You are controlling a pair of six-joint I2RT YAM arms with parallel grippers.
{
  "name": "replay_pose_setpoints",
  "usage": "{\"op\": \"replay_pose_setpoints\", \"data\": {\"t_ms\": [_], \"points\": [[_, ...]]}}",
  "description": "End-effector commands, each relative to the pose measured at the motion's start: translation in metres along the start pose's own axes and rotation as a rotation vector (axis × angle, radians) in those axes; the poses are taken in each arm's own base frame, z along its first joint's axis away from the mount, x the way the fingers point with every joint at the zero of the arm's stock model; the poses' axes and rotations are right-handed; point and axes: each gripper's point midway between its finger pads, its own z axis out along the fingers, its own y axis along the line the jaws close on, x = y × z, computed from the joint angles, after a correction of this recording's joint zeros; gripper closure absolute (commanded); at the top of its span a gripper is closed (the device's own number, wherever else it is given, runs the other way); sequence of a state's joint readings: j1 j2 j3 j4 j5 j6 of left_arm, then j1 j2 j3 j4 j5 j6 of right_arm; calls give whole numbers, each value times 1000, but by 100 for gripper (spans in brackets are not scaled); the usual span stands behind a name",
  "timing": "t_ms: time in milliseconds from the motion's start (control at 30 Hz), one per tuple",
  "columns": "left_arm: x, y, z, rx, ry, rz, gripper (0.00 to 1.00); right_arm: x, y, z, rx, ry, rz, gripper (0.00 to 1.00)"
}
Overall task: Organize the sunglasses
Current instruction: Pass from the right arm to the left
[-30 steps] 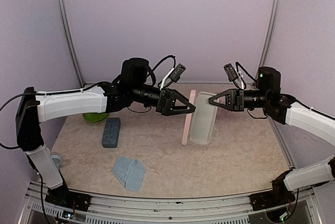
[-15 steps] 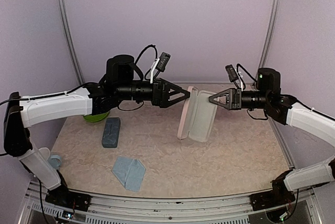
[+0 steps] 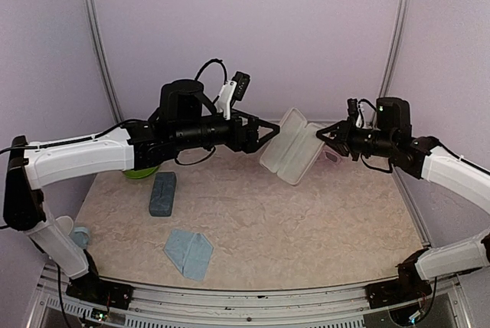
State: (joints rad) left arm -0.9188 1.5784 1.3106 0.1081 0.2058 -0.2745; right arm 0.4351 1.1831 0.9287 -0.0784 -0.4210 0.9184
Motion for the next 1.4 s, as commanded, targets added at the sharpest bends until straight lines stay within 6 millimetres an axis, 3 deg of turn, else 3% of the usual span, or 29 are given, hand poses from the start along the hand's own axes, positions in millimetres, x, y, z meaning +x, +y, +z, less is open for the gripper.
{"op": "replay_pose_setpoints", "data": {"t_ms": [0, 100, 500, 1100, 1300, 1333, 1367], "points": [[-8, 9, 13, -98, -3, 41, 15, -13, -8, -10, 30, -100, 120, 100], [1, 19, 27, -143, 53, 43, 16, -9, -6, -11, 1, -98, 115, 100], [42, 20, 59, -90, 256, 30, 29, 0, -1, -9, -51, -62, 53, 100], [43, 28, 63, -140, 243, -49, 80, 4, 8, -3, -99, -15, -21, 100], [39, 25, 64, -140, 230, -50, 87, 4, 9, 0, -113, -8, -59, 100], [39, 25, 64, -141, 229, -46, 87, 5, 8, 1, -110, -6, -60, 97], [39, 26, 64, -143, 229, -42, 87, 5, 7, 1, -105, -7, -62, 86]]}}
